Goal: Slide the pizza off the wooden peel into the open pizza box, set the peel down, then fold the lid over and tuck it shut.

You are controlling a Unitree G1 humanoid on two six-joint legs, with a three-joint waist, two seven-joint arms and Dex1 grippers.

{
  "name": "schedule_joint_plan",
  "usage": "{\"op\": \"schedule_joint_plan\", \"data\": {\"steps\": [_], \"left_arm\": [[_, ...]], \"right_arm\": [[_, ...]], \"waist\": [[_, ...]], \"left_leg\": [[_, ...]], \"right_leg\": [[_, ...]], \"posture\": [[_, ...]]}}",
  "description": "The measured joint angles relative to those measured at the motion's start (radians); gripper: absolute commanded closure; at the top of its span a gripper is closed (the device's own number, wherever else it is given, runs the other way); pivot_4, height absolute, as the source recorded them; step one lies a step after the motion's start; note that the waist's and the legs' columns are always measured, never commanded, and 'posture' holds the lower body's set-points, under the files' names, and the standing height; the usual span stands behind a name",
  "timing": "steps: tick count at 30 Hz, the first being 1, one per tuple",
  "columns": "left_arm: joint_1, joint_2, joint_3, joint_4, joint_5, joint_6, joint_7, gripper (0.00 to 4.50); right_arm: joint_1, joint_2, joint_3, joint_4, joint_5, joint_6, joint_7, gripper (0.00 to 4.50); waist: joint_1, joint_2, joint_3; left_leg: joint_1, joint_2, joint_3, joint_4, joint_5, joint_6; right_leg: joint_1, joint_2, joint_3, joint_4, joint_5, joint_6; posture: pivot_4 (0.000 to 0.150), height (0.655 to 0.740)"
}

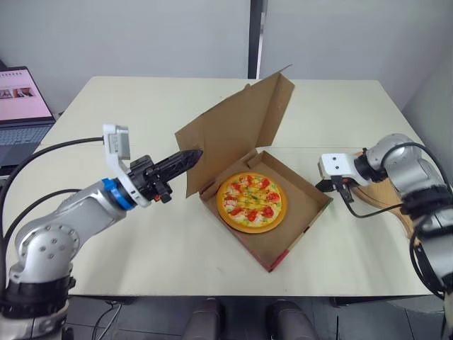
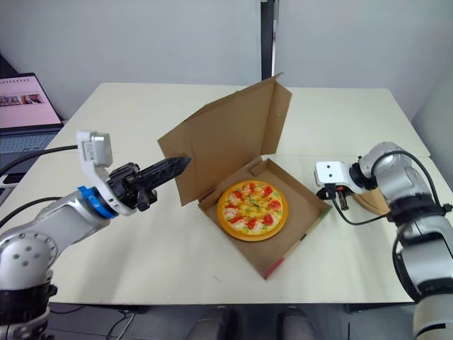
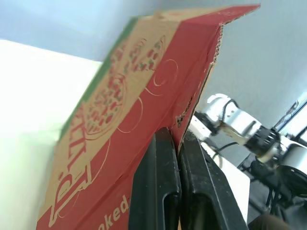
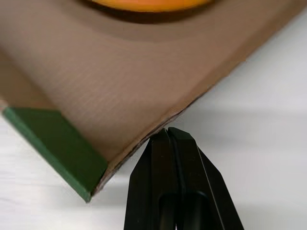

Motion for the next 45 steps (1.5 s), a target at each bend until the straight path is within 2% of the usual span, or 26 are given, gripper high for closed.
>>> {"op": "schedule_joint_plan", "data": {"steps": [6, 13, 17, 22, 25, 31, 35, 45], "left_arm": [[-0.124, -0.031, -0.029, 0.137, 0.153, -0.006, -0.108, 4.50], [-0.205, -0.087, -0.033, 0.229, 0.263, -0.007, -0.156, 4.50], [-0.227, -0.101, -0.027, 0.253, 0.305, -0.006, -0.172, 4.50], [-0.228, -0.103, -0.018, 0.264, 0.356, -0.005, -0.209, 4.50], [-0.229, -0.102, -0.018, 0.269, 0.382, -0.004, -0.228, 4.50], [-0.233, -0.102, -0.017, 0.289, 0.419, -0.002, -0.255, 4.50], [-0.238, -0.096, -0.011, 0.293, 0.433, 0.002, -0.272, 4.50], [-0.251, -0.096, 0.007, 0.301, 0.458, 0.018, -0.277, 4.50]], "right_arm": [[0.176, -0.031, -0.034, -0.351, 0.085, 0.243, 0.002, 4.48], [0.325, -0.051, -0.078, -0.635, 0.157, 0.461, -0.063, 4.48], [0.397, -0.023, -0.096, -0.763, 0.204, 0.566, -0.148, 4.48], [0.430, -0.007, -0.143, -0.809, 0.246, 0.662, -0.255, 4.48], [0.433, -0.012, -0.202, -0.805, 0.277, 0.699, -0.306, 3.85], [0.452, -0.032, -0.302, -0.771, 0.319, 0.685, -0.384, 1.70], [0.382, 0.025, -0.408, -0.708, 0.365, 0.720, -0.509, 0.29], [0.209, 0.161, -0.445, -0.676, 0.471, 0.867, -0.709, 0.29]], "waist": [[0.001, 0.000, 0.000], [0.002, 0.000, 0.000], [0.001, 0.000, 0.000], [0.001, 0.000, 0.000], [0.004, 0.000, 0.000], [0.008, -0.001, 0.000], [0.004, -0.001, 0.000], [0.001, -0.001, 0.000]], "left_leg": [[0.000, 0.000, 0.000, 0.000, 0.000, 0.000], [-0.001, 0.000, -0.001, 0.000, 0.000, 0.000], [-0.001, 0.000, -0.001, 0.000, 0.000, 0.000], [-0.001, 0.000, -0.001, 0.001, 0.000, 0.000], [-0.001, -0.001, -0.001, 0.001, 0.000, 0.000], [-0.001, -0.001, -0.001, 0.001, 0.000, 0.001], [-0.001, -0.001, -0.001, 0.000, 0.000, 0.001], [-0.002, -0.001, -0.001, 0.000, 0.000, 0.001]], "right_leg": [[0.000, 0.000, 0.000, 0.000, 0.000, 0.000], [-0.001, -0.001, -0.001, 0.000, 0.000, 0.000], [-0.001, -0.001, -0.001, 0.000, 0.000, 0.000], [-0.001, -0.001, -0.001, 0.000, 0.000, 0.000], [0.000, -0.001, -0.001, 0.000, 0.000, 0.000], [-0.001, -0.001, -0.001, 0.000, 0.000, 0.000], [-0.001, -0.001, 0.000, 0.001, 0.000, 0.000], [-0.002, -0.001, 0.000, 0.001, 0.000, 0.000]], "posture": [[0.150, 0.7400], [0.150, 0.7400], [0.150, 0.7400], [0.150, 0.7400], [0.150, 0.7400], [0.150, 0.7400], [0.150, 0.7400], [0.150, 0.7400]]}}
